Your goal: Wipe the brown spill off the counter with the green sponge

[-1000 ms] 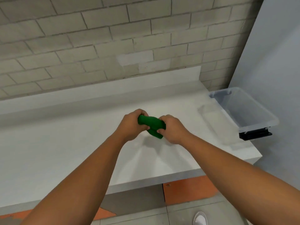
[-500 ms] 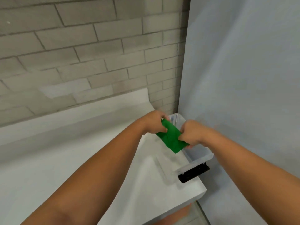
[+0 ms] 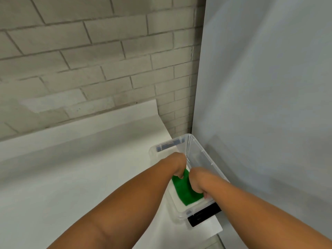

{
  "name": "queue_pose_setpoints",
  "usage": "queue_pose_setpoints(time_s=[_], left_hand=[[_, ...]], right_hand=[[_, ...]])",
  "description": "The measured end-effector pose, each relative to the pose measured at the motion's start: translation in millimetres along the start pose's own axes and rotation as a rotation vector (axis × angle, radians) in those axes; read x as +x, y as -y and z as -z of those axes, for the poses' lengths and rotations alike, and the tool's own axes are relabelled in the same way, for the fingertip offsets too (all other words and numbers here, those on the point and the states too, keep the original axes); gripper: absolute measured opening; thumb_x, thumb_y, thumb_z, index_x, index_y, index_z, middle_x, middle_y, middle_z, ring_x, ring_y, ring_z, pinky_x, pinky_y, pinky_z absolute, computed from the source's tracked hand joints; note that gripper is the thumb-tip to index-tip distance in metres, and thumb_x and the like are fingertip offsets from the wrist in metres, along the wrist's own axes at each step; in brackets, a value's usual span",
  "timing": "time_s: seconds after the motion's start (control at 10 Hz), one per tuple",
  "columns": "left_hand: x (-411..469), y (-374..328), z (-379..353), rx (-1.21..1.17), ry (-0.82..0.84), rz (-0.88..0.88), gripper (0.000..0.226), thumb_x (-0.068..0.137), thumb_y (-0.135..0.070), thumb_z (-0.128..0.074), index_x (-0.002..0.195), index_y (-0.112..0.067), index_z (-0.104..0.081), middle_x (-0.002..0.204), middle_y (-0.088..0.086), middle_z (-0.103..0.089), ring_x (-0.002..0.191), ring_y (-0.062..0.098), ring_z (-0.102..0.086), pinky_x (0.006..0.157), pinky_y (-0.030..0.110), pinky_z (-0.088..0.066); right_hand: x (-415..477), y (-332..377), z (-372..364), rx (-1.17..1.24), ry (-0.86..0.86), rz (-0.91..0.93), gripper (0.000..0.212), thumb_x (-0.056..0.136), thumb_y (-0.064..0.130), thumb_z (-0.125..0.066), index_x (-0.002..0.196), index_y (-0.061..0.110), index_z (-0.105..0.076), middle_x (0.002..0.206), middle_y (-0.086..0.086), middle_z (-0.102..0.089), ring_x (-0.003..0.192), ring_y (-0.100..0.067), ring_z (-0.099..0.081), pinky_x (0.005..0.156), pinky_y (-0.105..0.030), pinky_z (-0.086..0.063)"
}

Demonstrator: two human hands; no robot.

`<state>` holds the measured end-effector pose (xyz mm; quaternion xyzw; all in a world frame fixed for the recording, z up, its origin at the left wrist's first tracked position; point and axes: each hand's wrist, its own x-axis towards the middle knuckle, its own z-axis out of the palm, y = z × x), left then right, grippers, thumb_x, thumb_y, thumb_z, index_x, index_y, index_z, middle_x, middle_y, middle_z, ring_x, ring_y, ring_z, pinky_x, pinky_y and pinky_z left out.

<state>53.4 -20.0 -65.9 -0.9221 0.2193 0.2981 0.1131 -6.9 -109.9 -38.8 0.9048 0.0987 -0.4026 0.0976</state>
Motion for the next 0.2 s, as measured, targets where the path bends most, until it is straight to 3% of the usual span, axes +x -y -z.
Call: queue_pose_setpoints(time_s=[0.1,0.2], left_hand=[[-3.8,-3.1,5.1,-0.029,-0.020,0.035,0.039,0.087,-0.027,-0.073,0.119,-0.005,-0.065,0.091,0.008,-0.059,0.085,0.025,-0.058,0.084,0.032,-0.048],[-10.6,-0.3,18.6,-0.144,-0.085,0.110,0.043,0.089,-0.019,-0.071,0.128,-0.004,-0.060,0.110,0.011,-0.062,0.107,0.028,-0.061,0.095,0.036,-0.046]], right_hand=[[-1.9,4.0,5.9,-0.044,-0.011,0.001,0.034,0.092,0.005,-0.058,0.125,0.002,-0.056,0.116,-0.013,-0.060,0.090,-0.021,-0.055,0.082,-0.029,-0.047],[-9.9,3.5,25.5,-0.010,-0.094,0.012,0.038,0.092,0.006,-0.058,0.129,0.002,-0.053,0.124,-0.012,-0.058,0.105,-0.023,-0.059,0.088,-0.030,-0.046]])
